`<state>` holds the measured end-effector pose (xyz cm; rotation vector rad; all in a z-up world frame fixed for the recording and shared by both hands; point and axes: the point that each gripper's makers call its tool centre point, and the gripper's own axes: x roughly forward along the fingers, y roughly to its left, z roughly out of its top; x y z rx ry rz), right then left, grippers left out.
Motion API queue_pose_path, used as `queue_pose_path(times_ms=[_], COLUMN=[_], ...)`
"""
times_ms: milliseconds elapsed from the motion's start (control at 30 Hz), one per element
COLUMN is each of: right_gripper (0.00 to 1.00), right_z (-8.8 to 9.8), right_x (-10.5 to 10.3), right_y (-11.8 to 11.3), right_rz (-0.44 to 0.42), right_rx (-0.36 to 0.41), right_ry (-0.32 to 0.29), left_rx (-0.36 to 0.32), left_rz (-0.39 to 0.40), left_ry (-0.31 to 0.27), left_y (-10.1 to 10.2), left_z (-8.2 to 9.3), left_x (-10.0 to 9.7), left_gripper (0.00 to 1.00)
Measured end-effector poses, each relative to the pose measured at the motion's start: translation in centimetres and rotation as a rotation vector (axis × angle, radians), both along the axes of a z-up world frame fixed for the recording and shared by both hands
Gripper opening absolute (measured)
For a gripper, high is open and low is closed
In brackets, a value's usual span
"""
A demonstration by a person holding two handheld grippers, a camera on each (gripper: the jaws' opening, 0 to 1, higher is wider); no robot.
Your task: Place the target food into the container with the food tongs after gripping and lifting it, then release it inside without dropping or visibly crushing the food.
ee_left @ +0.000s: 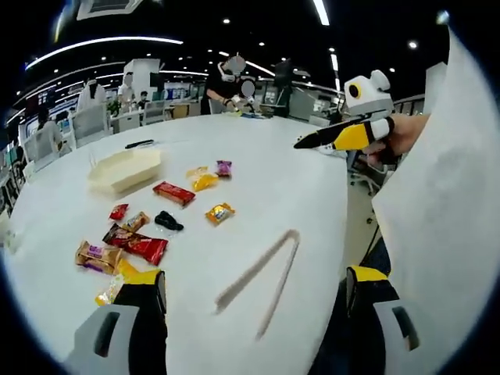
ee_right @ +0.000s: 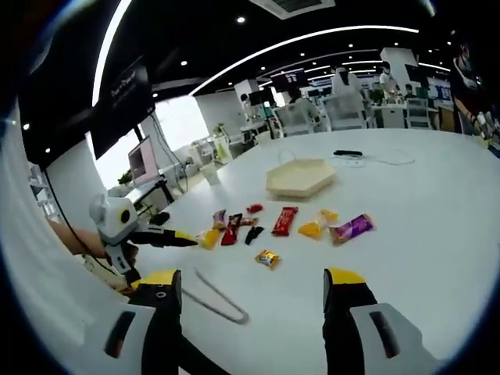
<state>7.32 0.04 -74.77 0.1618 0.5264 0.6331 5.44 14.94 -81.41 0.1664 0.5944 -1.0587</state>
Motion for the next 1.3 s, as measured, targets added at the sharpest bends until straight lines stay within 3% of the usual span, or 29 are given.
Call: queue_pose_path(times_ms=[67, 267, 400, 600, 900, 1000, 1200, 1300], right_gripper=[0.76, 0.77, 0.79, 0.79, 0.78, 0.78, 0.78, 0.77], right_z=[-0.1, 0.0, 0.4, -0.2, 0.1, 0.2, 0.3, 0.4], right_x=[-0.1, -0.2, -0.3, -0.6, -0.7, -0.5, -0.1, -0.1], right_y=[-0.1, 0.0, 0.7, 1.1, 1.4, 1.7, 1.8, 1.7], right_rz=[0.006, 0.009, 0.029, 0.041, 0.014, 0.016, 0.010, -0.005], right_rx=[-0.009, -0.003, 0.013, -0.003, 0.020, 0.017, 0.016, 0.031], right_ry=[0.005, 0.003, -0.010, 0.001, 0.011, 0.009, 0.003, 0.005], left_rx=[-0.050, -0.054, -0.079, -0.057, -0.059, -0.096, -0.077, -0.017], left_rz=[0.030, 0.058, 0.049, 0.048, 0.071, 0.089, 0.052, 0.002], left_ry=[0.014, 0.016, 0.012, 0.027, 0.046, 0.057, 0.052, 0.028], left_y=[-0.4, -0.3, -1.0, -0.6, -0.3, -0.5, -1.0, -1.2], left_z=[0.4, -0.1, 0.6, -1.0, -2.1, -2.0, -2.1, -2.7], left_x=[0.2, 0.7, 0.7, 0.9, 1.2, 1.6, 1.6, 1.3], left_gripper=[0.96, 0.95, 0.94, 0.91, 0.88, 0.86, 0.85, 0.82])
